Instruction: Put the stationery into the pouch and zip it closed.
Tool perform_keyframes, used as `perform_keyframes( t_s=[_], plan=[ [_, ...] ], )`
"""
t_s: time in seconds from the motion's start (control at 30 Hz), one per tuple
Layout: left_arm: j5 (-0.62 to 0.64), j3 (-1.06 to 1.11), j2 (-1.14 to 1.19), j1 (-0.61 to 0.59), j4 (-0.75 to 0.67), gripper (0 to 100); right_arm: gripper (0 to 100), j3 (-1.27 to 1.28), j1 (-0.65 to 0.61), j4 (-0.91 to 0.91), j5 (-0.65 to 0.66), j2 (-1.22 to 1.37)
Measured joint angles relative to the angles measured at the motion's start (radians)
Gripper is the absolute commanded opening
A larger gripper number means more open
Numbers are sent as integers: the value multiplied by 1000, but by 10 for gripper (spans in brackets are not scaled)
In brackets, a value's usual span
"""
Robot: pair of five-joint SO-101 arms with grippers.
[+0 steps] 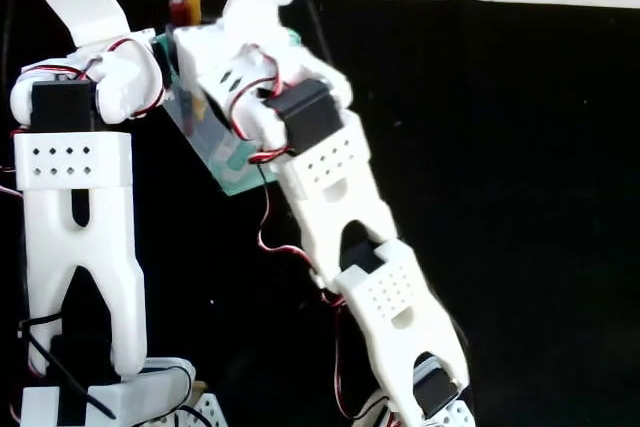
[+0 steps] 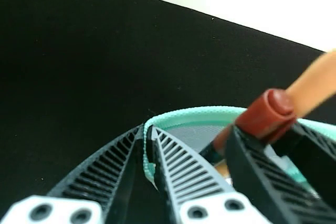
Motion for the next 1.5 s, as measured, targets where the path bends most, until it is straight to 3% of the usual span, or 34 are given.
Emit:
perform_keyframes(
  t_s=[0.27,0.63,0.77,1.1,1.5],
  plan=[
    [5,2,0,2,0,7,284,-17,-8,23,-9,12],
    [6,2,0,14,0,7,286,-12,-6,44,-5,-61],
    [2,5,0,8,0,7,286,-12,12,46,64,-138],
    [0,8,0,9,0,7,286,-12,190,52,152,-270],
    [0,8,0,9,0,7,286,-12,353,242,155,-273]
  ],
)
